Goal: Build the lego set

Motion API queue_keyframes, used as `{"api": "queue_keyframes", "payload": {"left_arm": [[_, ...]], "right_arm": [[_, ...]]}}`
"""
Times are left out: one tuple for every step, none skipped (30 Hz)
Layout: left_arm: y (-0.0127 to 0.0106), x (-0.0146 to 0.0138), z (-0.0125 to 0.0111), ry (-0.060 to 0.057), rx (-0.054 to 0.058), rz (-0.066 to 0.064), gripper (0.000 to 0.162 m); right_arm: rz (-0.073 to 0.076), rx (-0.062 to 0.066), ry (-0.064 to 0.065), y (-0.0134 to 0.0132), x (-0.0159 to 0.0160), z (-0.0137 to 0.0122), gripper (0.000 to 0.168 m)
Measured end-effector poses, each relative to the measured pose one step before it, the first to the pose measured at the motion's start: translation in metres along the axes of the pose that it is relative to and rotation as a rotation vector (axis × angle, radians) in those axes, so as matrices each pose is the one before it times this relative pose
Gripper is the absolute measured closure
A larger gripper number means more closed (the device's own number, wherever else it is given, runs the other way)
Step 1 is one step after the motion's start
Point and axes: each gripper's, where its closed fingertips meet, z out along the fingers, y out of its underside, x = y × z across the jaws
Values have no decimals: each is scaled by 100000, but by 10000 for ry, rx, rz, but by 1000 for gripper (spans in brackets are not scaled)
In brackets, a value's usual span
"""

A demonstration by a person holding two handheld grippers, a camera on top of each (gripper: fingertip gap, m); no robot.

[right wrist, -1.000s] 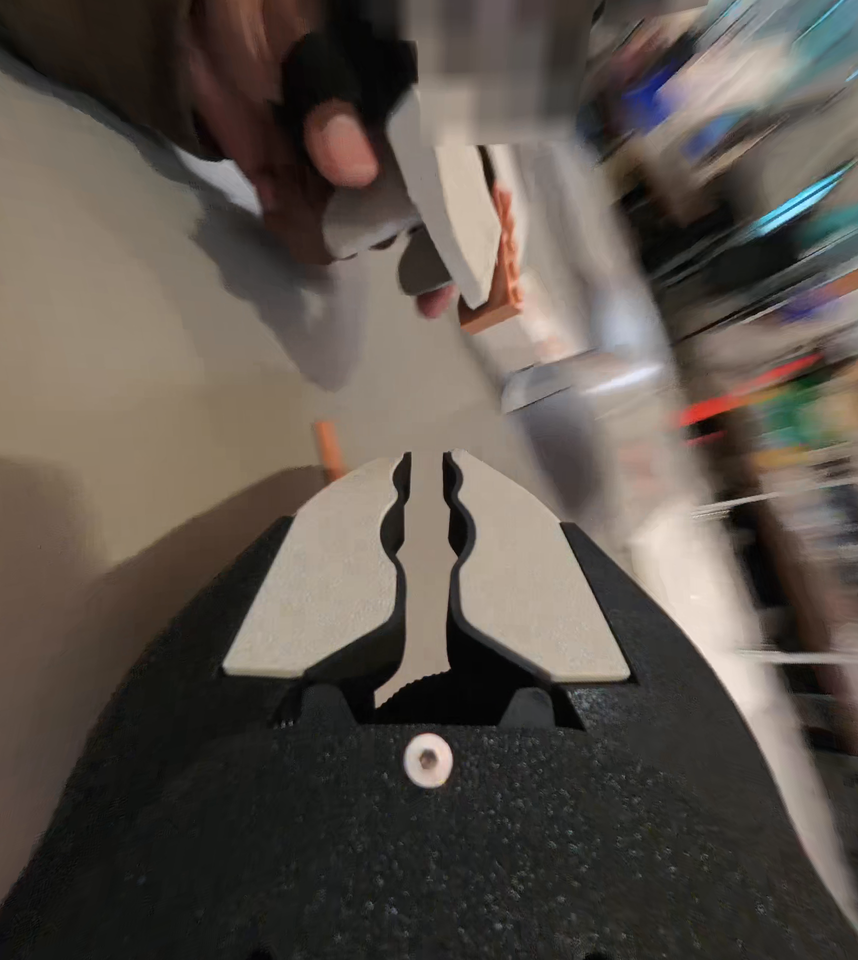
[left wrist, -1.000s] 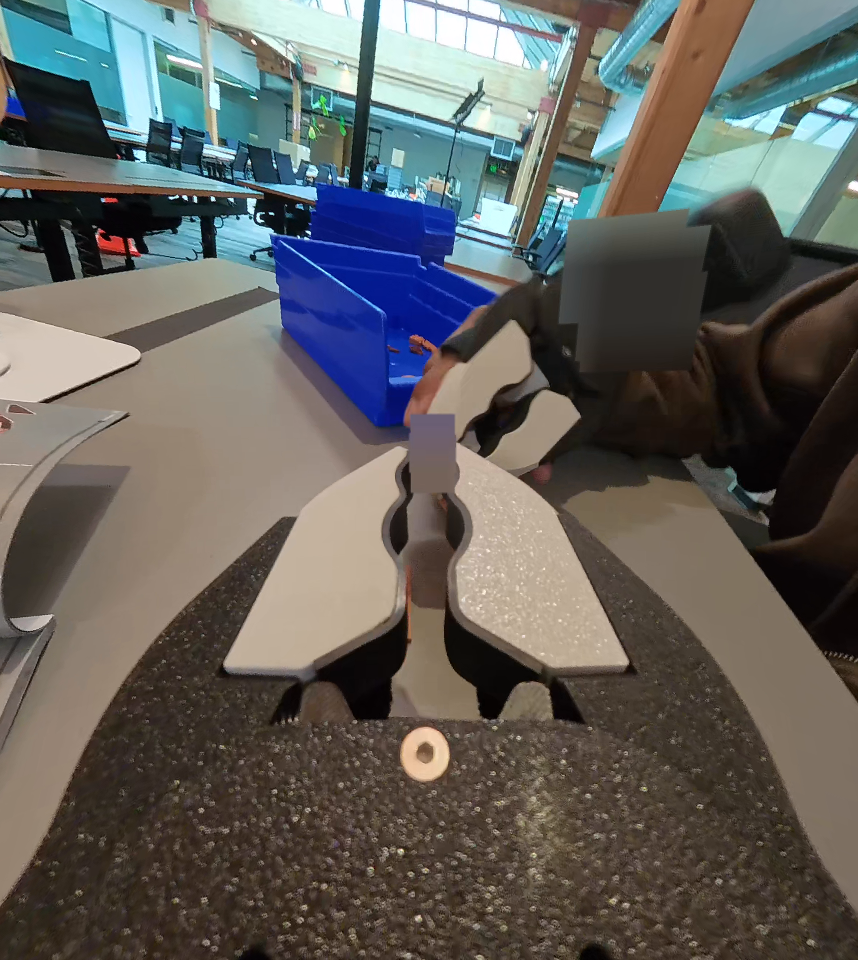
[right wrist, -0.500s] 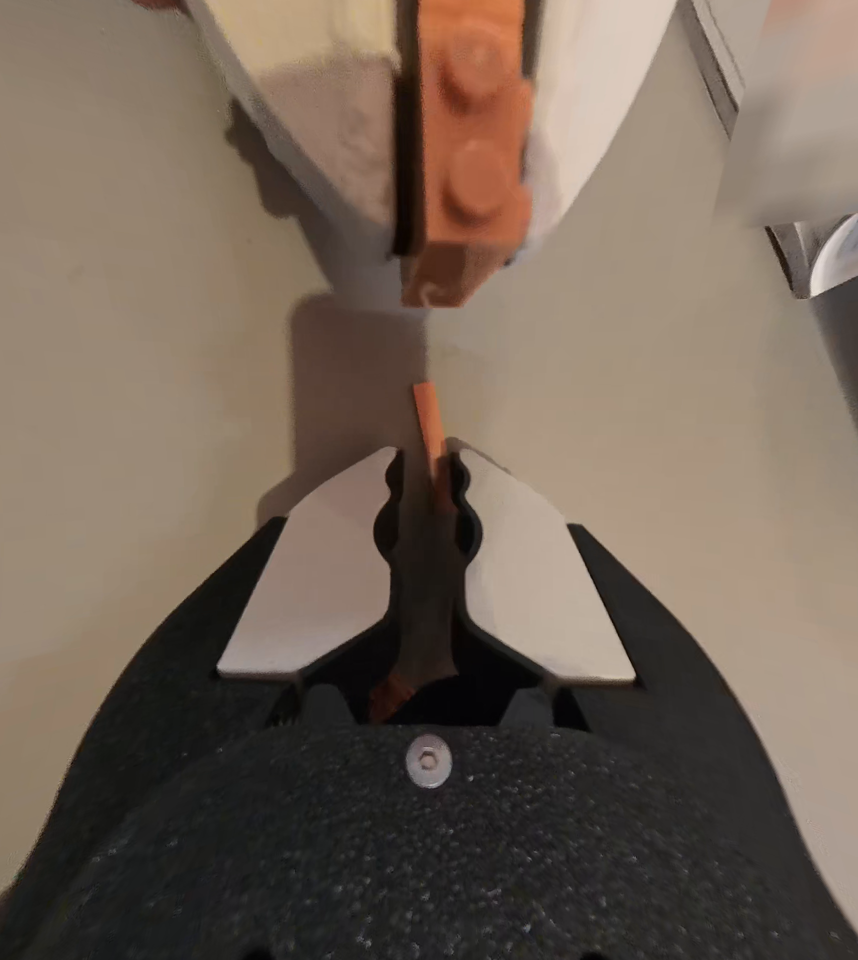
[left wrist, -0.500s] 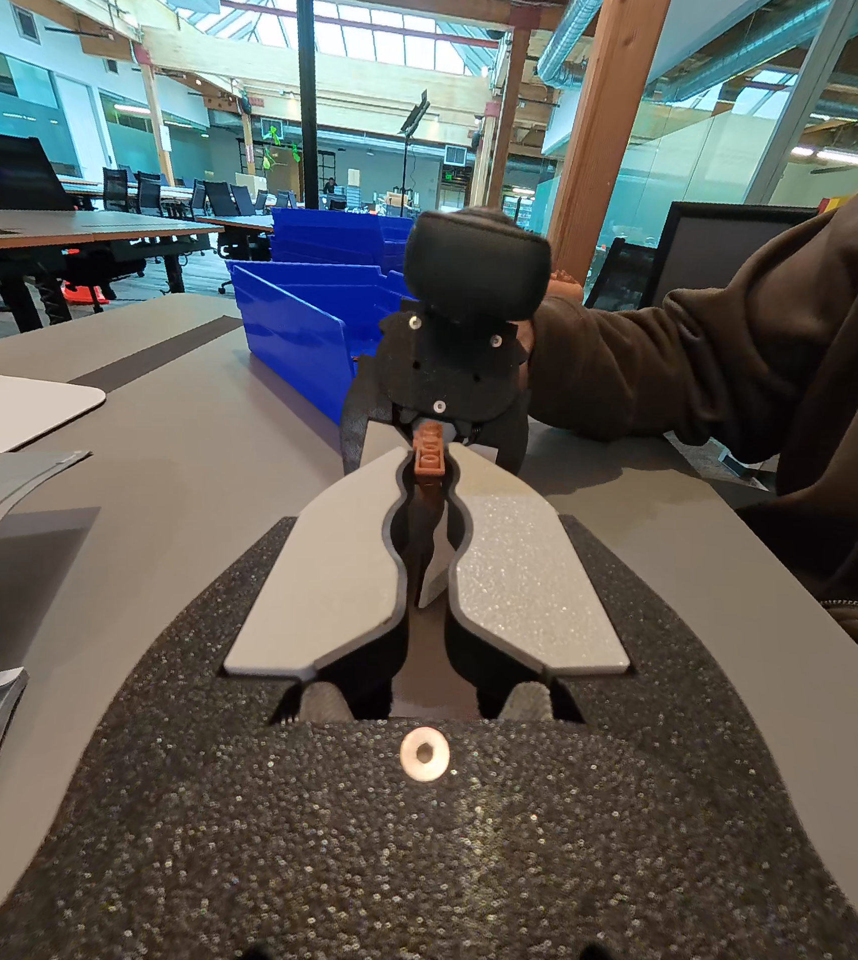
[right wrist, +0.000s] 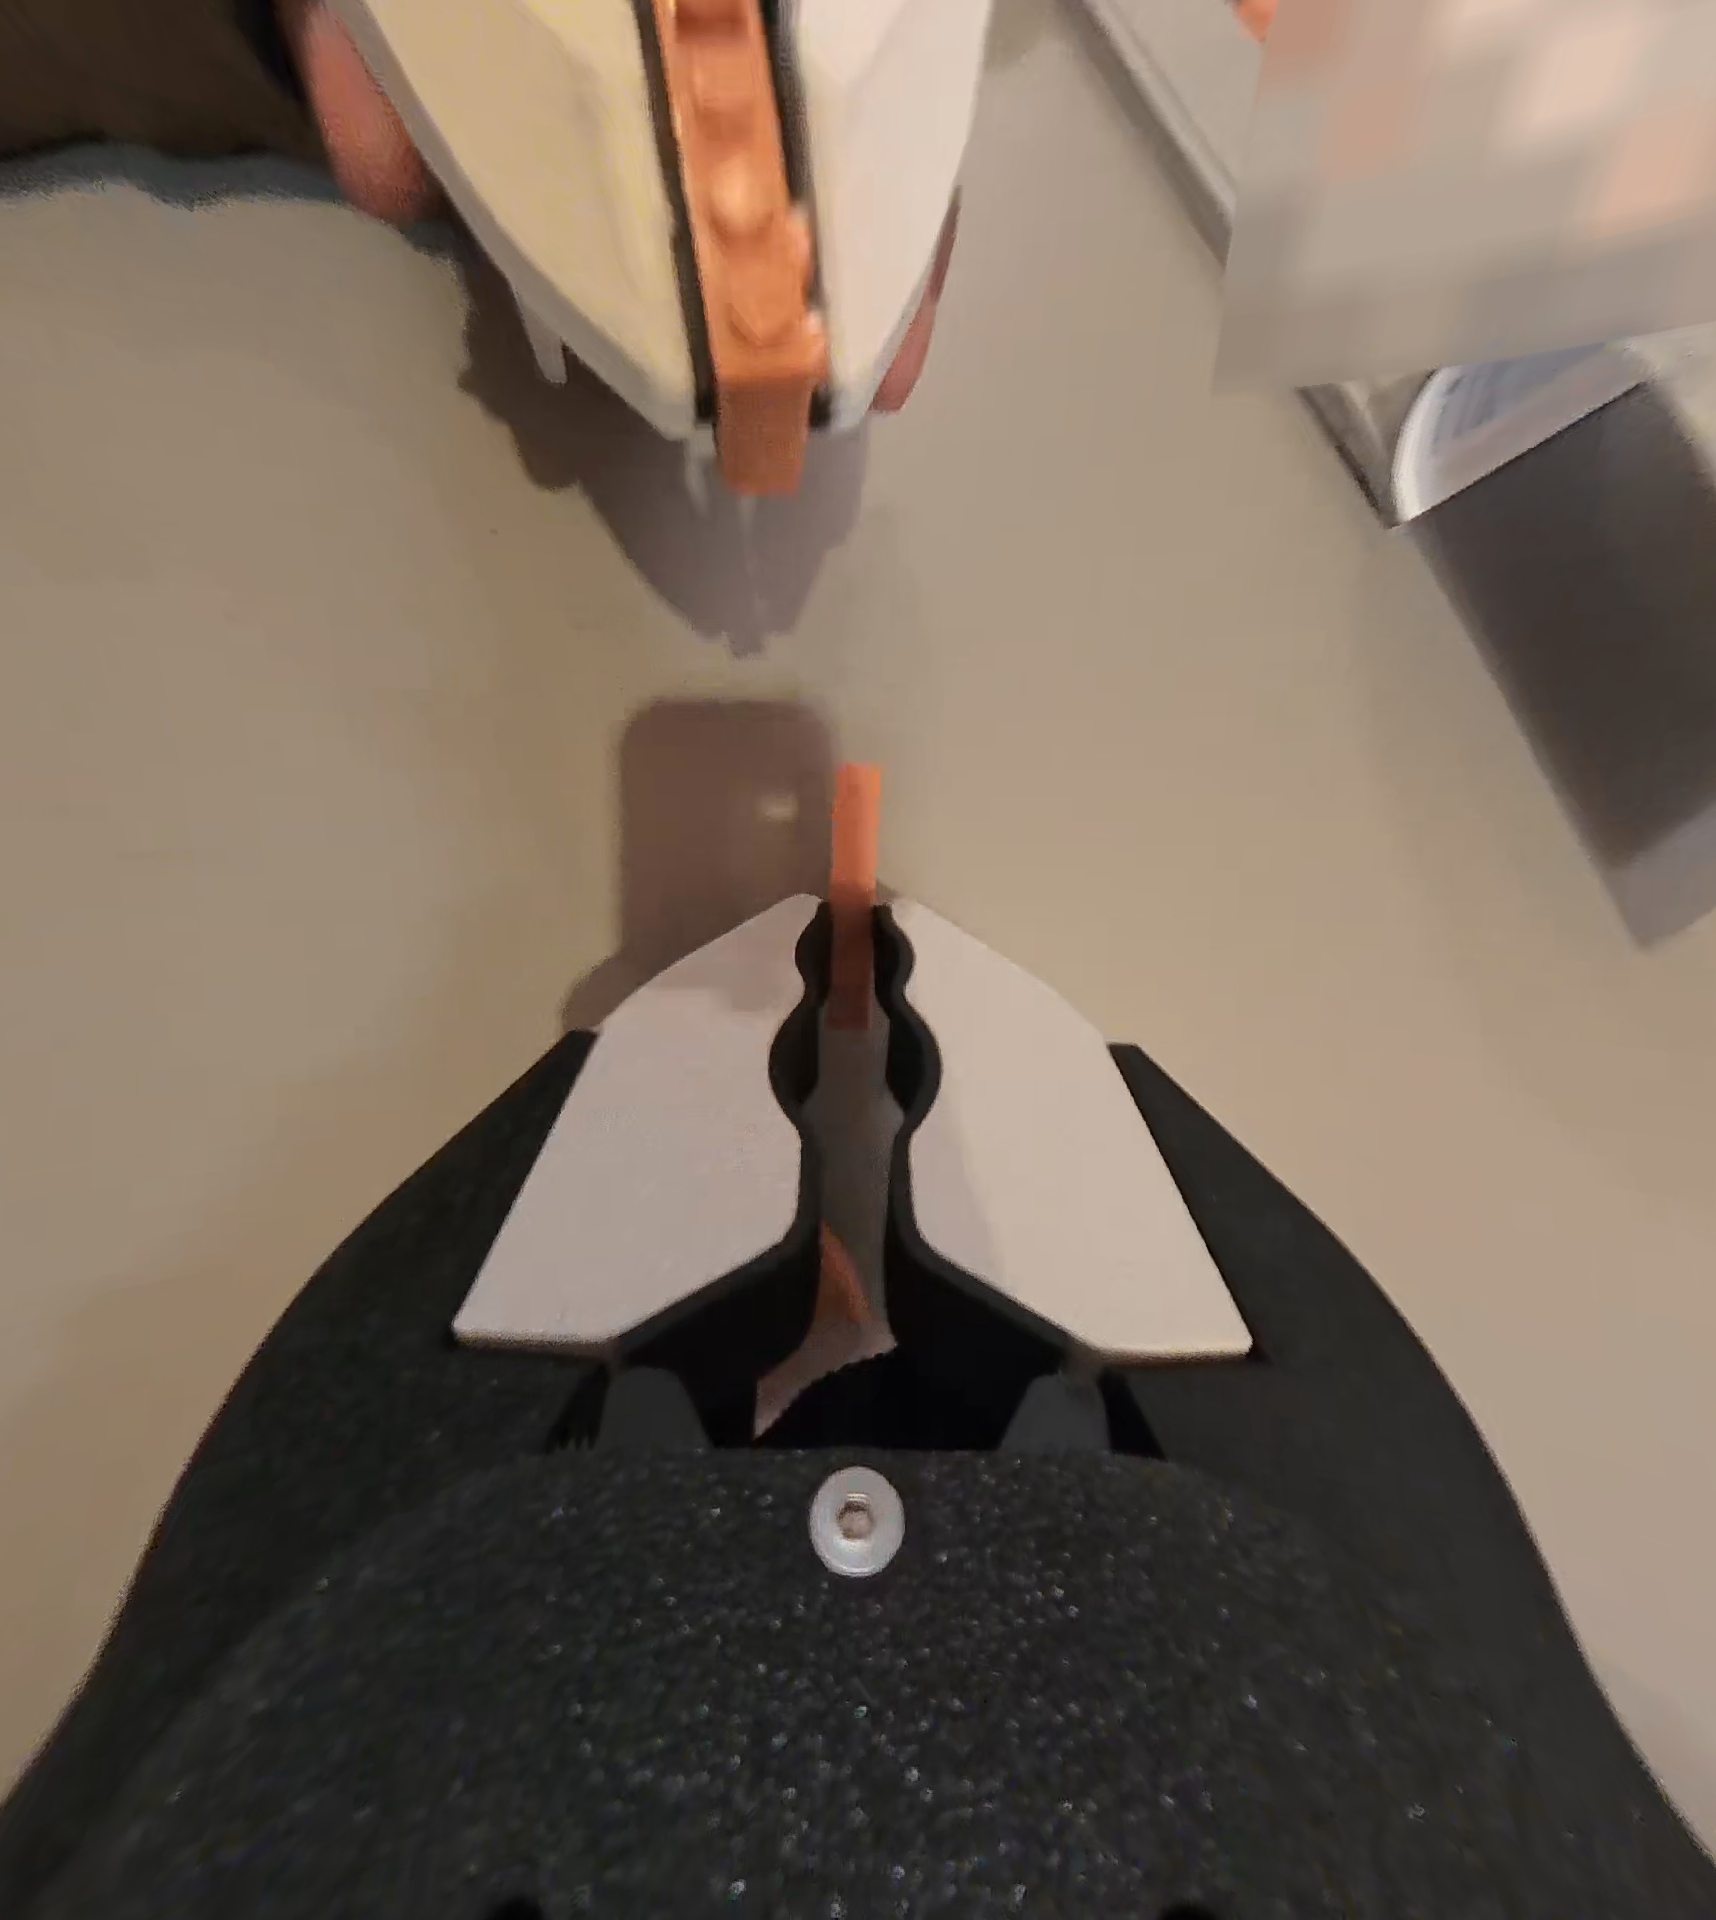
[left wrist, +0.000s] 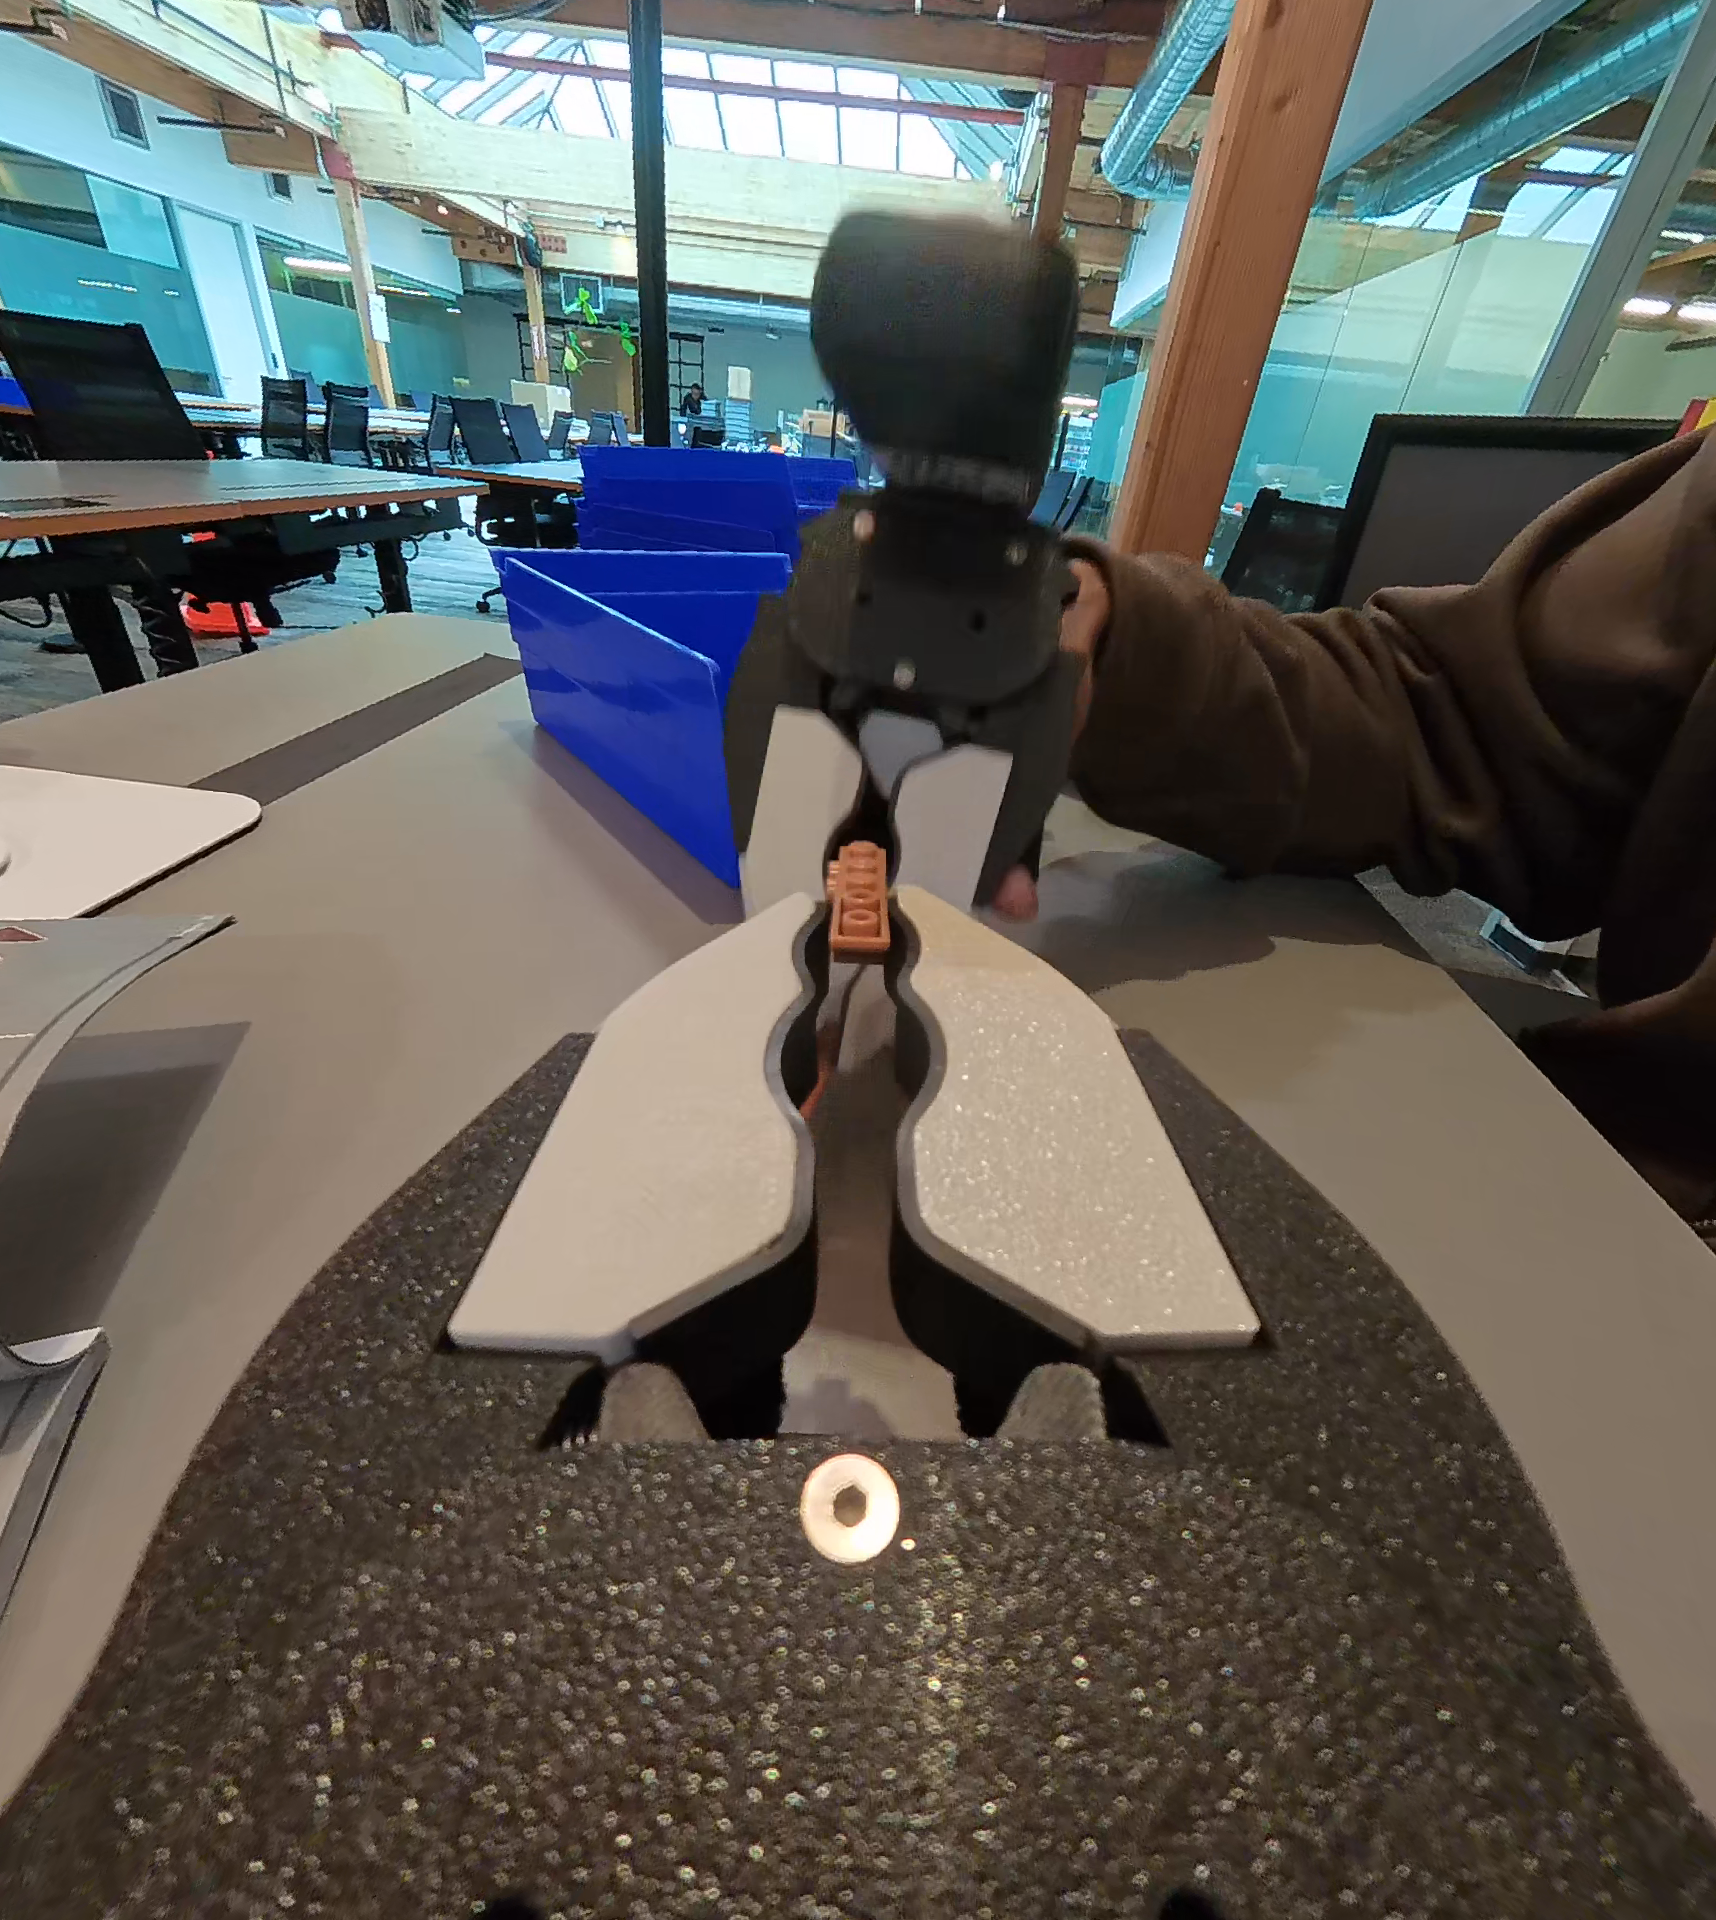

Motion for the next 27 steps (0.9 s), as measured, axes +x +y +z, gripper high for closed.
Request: {"api": "queue_keyframes", "payload": {"left_arm": [[6,-9,35,-13,20,17,153],[-6,-3,55,-9,30,12,153],[25,36,84,-2,17,14,153],[63,43,104,2,-11,28,153],[86,70,108,11,-35,40,153],[53,102,114,16,-39,48,153],[29,117,105,27,-14,56,153],[32,121,85,30,-17,42,153],[23,92,50,24,-13,25,153],[2,43,29,8,-7,13,153],[-5,30,3,5,5,-1,153],[-10,33,5,17,7,-15,153],[1,48,26,20,0,-11,153],[17,66,48,25,-18,1,153],[37,100,70,32,-24,16,153],[15,113,81,36,-14,24,153],[4,107,65,30,-6,21,153],[0,83,54,22,-4,16,153],[-8,59,35,20,1,12,153],[-18,37,14,11,7,6,153],[15,4,9,3,-19,1,153],[5,16,7,5,5,4,153],[-22,11,3,7,17,-8,153],[0,22,9,12,0,-2,153],[7,3,10,3,2,7,153],[4,12,2,1,-3,5,153],[-7,4,4,0,5,-5,153]], "right_arm": [[35,278,32,-563,187,-1175,161],[43,341,15,-733,155,-1266,161],[27,363,19,-835,111,-1267,161],[-12,366,22,-936,37,-1139,161],[-63,316,-30,-984,-117,-895,161],[-101,218,-50,-942,-192,-582,161],[-133,115,-88,-866,-308,-265,161],[-180,-2,-131,-713,-408,18,161],[-212,-95,-130,-557,-417,216,161],[-209,-209,-102,-335,-332,335,161],[-178,-243,-43,-213,-197,382,161],[-124,-257,26,-134,-22,367,161],[-77,-204,0,-120,12,319,161],[-45,-152,-32,-116,-1,273,161],[-22,-125,-18,-92,21,248,161],[2,-96,-10,-56,32,192,161],[-12,-108,-28,25,-27,158,161],[-19,-86,-24,70,-41,109,161],[0,-85,-19,103,-47,82,161],[-19,-39,-36,65,-78,57,161],[-9,2,-49,5,-93,3,161],[-20,-12,-33,20,-74,-5,161],[-31,-6,-1,-1,-22,-16,161],[-5,-26,-15,19,-30,-9,161],[-11,-24,-17,2,-19,4,161],[-14,-33,-19,13,-19,-2,161],[-9,-23,-11,-12,-7,2,161]]}}
